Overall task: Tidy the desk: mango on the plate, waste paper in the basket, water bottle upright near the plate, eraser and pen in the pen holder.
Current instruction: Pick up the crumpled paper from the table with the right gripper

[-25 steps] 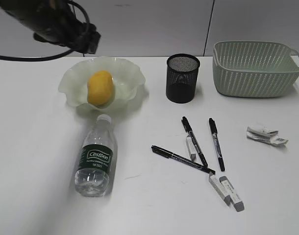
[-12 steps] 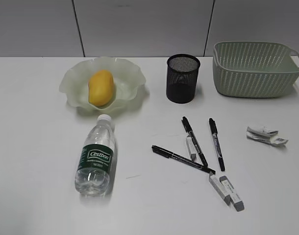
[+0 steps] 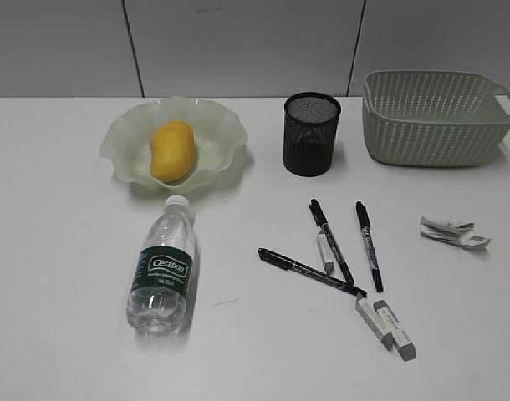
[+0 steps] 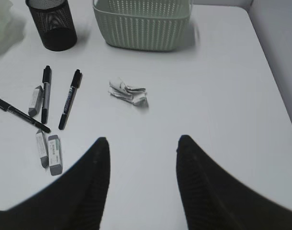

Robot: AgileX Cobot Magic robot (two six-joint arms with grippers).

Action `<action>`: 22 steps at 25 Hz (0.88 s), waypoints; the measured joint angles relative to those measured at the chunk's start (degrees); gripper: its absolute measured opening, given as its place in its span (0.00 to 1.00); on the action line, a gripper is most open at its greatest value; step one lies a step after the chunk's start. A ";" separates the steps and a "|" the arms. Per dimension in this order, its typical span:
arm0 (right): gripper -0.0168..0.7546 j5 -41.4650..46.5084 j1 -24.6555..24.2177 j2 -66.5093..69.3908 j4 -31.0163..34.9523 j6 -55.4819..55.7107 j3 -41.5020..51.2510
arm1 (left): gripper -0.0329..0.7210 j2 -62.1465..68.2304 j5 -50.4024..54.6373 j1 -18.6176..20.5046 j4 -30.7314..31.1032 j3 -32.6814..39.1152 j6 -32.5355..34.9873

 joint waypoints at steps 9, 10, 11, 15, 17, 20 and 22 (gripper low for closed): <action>0.54 -18.13 0.00 45.84 7.60 -20.69 -5.35 | 0.74 -0.05 -0.12 3.34 -0.18 0.07 0.06; 0.55 -19.61 0.00 51.62 7.65 -21.46 -6.69 | 0.74 -0.05 -0.16 4.66 -0.18 0.07 0.06; 0.56 -20.57 0.00 57.17 7.52 -22.15 -8.33 | 0.74 -0.05 -0.16 6.37 -0.18 0.07 0.06; 0.62 -23.53 0.00 75.81 6.67 -23.04 -15.75 | 0.73 -0.05 -0.23 12.79 -0.18 0.07 0.06; 0.63 -25.61 0.00 83.73 6.41 -23.09 -19.13 | 0.72 -0.05 -0.23 14.90 -0.18 0.07 0.06; 0.63 -27.69 0.00 93.00 5.36 -23.70 -23.57 | 0.72 -0.05 -0.23 16.87 -0.18 0.07 0.06; 0.63 -28.34 0.00 98.06 4.66 -24.17 -25.83 | 0.72 -0.05 -0.23 17.01 -0.18 0.07 0.06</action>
